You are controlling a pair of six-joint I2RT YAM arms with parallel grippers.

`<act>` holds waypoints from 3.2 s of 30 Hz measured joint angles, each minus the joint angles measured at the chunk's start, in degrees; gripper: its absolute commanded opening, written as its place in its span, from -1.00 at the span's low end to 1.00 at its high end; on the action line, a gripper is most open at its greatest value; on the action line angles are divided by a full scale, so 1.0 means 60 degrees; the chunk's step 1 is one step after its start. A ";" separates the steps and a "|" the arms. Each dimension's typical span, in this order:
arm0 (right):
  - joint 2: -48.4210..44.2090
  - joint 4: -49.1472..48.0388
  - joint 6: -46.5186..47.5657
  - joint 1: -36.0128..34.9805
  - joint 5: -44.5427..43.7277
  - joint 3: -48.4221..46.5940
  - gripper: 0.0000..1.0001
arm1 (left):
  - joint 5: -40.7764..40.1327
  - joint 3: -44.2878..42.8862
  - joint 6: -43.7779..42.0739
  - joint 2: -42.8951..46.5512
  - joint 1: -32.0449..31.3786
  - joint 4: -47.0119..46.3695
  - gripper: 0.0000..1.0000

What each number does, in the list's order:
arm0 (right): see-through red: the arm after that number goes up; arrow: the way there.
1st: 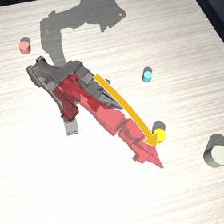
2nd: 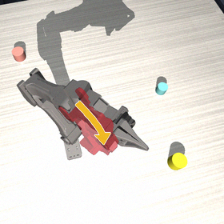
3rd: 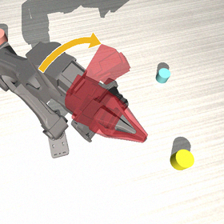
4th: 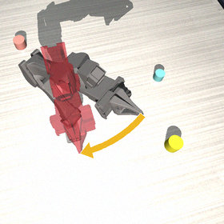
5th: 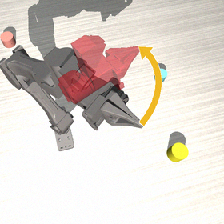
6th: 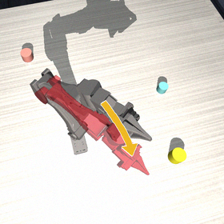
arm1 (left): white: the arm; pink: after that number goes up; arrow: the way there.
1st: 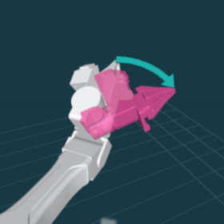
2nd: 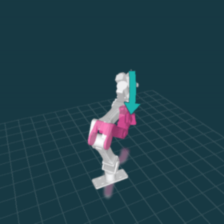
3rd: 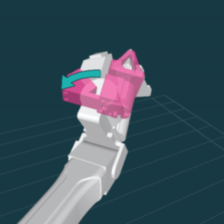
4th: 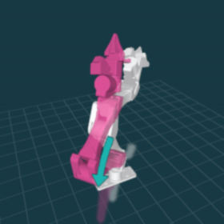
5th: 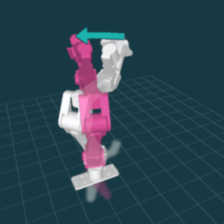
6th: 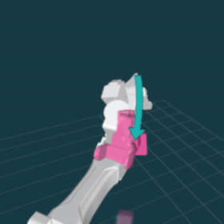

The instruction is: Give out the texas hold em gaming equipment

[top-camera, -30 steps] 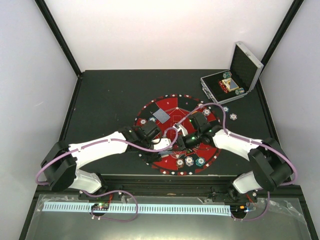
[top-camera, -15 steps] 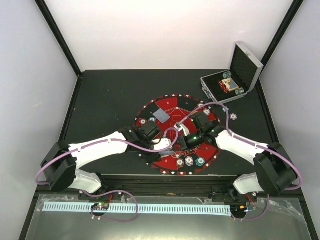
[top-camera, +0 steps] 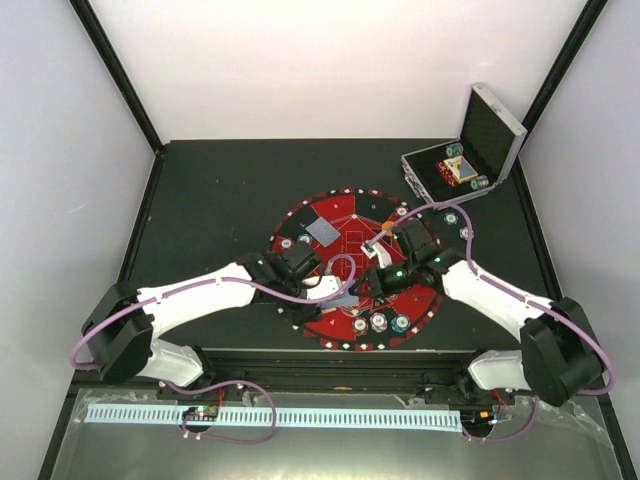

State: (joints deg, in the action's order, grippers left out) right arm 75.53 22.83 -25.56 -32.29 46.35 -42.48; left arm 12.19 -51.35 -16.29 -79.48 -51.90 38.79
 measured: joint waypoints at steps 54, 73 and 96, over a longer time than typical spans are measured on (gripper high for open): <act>0.4135 -0.5399 -0.7213 0.0495 -0.8083 -0.2146 -0.98 | -0.0776 -0.0007 0.0164 0.0506 0.2266 0.0146 -0.29; 0.2852 -0.4350 -0.5952 0.1898 -0.7555 -0.1472 -0.98 | -0.0747 -0.0007 0.0175 0.0506 0.2266 0.0142 -0.30; 0.2546 0.1606 0.1716 0.3781 -0.2932 -0.1144 -0.98 | -0.0670 -0.0007 0.0175 0.0499 0.2273 0.0146 -0.31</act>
State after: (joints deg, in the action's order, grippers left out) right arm 90.80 32.47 -15.27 -9.61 28.75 -49.34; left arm 8.16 -51.40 -15.25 -76.49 -38.26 39.66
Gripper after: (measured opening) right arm 0.013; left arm 0.495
